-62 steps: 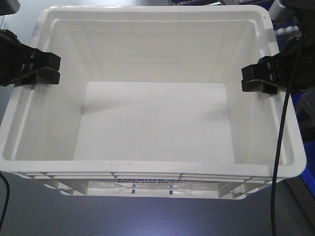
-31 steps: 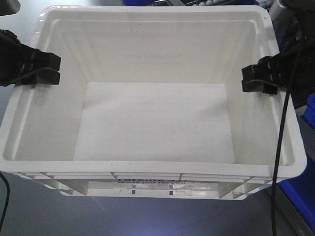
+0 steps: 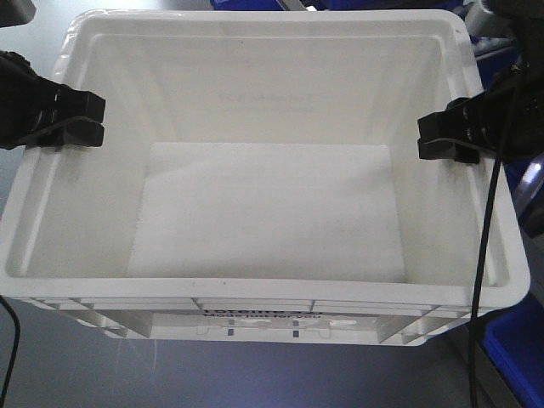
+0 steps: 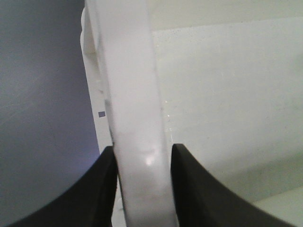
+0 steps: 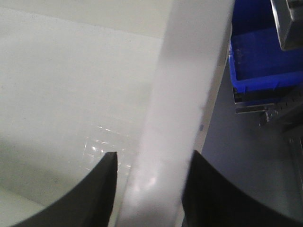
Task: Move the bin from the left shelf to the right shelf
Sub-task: 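Hold the tote with both grippers while the base drives away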
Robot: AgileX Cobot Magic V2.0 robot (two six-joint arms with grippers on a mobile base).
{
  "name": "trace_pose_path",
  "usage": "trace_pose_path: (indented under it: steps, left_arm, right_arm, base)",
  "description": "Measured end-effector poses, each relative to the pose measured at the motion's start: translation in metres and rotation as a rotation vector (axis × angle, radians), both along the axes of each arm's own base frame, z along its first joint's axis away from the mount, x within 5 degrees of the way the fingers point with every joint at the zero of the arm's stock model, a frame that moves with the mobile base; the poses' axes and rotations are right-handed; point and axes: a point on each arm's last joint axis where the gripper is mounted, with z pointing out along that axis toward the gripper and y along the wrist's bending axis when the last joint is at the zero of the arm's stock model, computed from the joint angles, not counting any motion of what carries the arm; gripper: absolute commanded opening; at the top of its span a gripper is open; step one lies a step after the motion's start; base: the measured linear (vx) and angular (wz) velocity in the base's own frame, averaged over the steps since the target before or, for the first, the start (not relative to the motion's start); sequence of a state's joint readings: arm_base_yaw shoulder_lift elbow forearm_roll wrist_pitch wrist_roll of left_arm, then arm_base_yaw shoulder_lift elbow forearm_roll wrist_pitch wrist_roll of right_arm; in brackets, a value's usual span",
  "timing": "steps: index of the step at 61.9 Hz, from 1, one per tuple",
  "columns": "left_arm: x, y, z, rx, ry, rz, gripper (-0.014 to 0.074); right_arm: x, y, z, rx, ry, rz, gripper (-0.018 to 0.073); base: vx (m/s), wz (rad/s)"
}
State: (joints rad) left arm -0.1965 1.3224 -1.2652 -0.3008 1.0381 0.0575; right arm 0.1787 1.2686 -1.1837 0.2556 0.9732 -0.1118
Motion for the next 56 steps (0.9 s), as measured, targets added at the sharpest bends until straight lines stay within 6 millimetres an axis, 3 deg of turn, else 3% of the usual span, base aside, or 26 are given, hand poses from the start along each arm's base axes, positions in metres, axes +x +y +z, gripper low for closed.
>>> trace_pose_path:
  steps: [56]
  left_arm:
    - [0.0000, 0.0000, 0.0000, 0.000, 0.000, 0.000, -0.0004]
  right_arm:
    - [0.0000, 0.0002, 0.0001, 0.002, 0.000, 0.000, -0.0004]
  base:
    - [0.44, 0.25]
